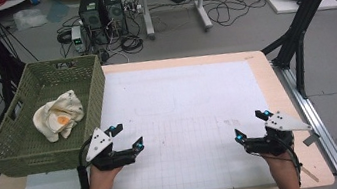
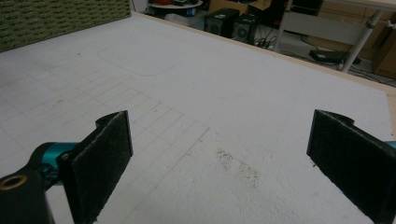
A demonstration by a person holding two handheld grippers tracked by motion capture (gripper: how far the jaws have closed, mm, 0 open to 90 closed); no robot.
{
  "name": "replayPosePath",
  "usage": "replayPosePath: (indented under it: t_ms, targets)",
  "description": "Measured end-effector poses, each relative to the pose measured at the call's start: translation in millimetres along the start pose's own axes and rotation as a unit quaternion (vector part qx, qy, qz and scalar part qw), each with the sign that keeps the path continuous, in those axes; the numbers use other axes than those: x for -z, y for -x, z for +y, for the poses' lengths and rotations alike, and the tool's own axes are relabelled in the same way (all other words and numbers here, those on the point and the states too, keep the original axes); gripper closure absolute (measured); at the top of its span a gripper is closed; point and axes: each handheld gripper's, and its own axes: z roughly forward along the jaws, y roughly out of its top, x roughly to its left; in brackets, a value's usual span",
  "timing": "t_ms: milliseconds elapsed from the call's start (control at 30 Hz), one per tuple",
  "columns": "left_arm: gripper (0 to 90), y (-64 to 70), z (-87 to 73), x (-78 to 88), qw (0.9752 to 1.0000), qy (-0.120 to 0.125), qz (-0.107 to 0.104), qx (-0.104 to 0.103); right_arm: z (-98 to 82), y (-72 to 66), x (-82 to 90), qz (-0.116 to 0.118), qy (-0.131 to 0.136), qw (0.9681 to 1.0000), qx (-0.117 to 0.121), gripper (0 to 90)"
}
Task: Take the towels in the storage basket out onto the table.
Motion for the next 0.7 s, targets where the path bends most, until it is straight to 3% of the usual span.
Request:
replayPosePath:
  t_ms: [333,700]
  targets:
    - [15.6,0.1,-0.9,-0.5,1.0000,-0.004,0.000,0.001,-4.3,1.6,-6.0,0.018,-0.013,0.9997,-0.002,6.0]
    - [15.6,0.8,3.2,4.6,1.0000,-0.005,-0.004,0.007,0.5,-7.0,-11.5,0.037,-0.027,0.9989,-0.001,6.1]
